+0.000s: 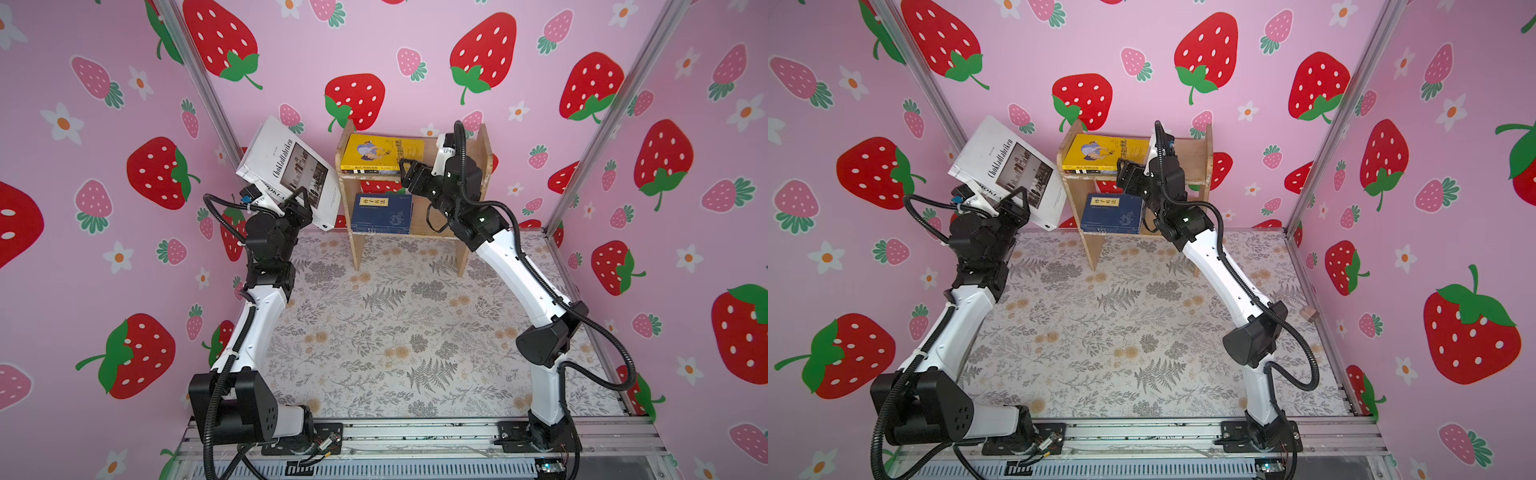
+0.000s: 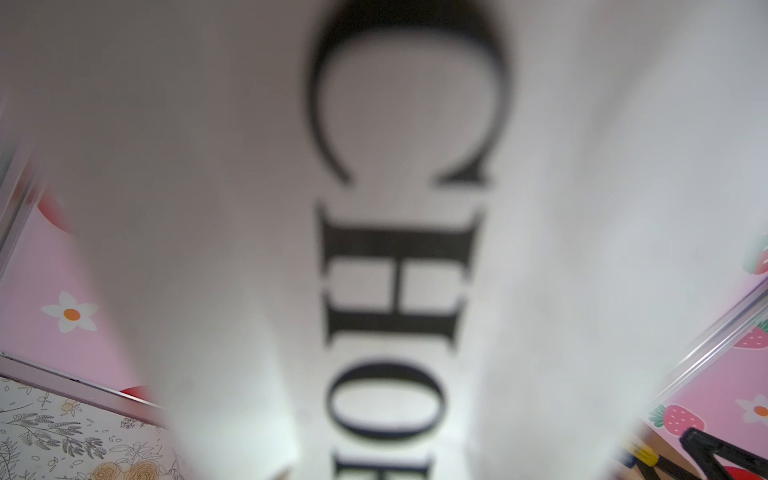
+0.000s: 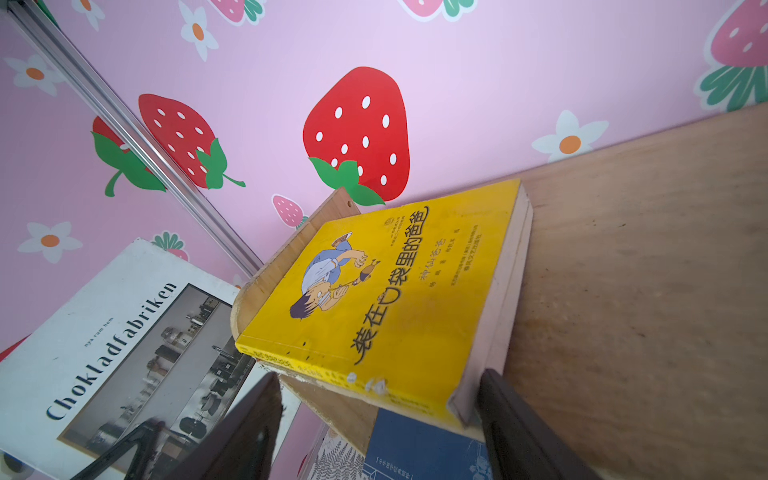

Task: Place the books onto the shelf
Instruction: 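Close the right gripper on the edge of the yellow book on the top shelf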

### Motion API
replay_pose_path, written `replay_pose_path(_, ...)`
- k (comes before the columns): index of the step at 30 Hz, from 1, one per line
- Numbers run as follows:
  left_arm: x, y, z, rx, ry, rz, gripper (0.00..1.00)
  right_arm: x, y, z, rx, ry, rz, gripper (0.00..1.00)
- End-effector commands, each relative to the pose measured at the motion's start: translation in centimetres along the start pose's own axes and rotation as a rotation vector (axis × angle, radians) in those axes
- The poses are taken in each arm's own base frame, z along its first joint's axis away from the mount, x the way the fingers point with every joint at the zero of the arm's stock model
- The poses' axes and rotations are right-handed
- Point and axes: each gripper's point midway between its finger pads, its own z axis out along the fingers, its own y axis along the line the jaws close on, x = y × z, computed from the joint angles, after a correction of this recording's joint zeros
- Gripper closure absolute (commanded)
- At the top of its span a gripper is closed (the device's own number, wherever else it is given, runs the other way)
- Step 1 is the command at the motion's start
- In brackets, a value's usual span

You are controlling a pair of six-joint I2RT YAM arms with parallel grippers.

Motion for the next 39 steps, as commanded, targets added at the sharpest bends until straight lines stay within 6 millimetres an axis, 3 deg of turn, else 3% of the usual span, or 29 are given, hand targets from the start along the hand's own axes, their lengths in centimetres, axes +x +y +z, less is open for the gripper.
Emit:
replay_pose_path(1,-1.8,-7.2,-0.8,0.244,-0.012,-0.015,0.92,2.3,9.6,-2.3,-0.307,0.07,0.039,0.24)
replay_pose_path(10,-1.8,-7.1,-1.1,0.24,-0.014,-0.028,0.92,4.3,11.4,-3.7,-0.328,0.112,0.044,0.24)
replay_pose_path(16,-1.6,-7.1,-1.0,0.245,-0.011,-0.039,0.92,4.3,12.3,-4.9,-0.333,0.104,0.024,0.24)
replay_pose_path(22,-1.4,-7.1,-1.0,0.247,-0.007,-0.044,0.92,5.1,9.9,-5.1,-0.218,0.113,-0.007,0.2)
replay_pose_path(30,-1.1,-7.1,-1.0,0.256,-0.002,-0.065,0.92,4.2,6.6,-6.1,-0.11,0.073,-0.015,0.18)
replay_pose_path(39,-1.0,-7.3,-1.0,0.257,0.004,-0.051,0.92,1.3,5.3,-8.8,-0.092,-0.003,0.003,0.12)
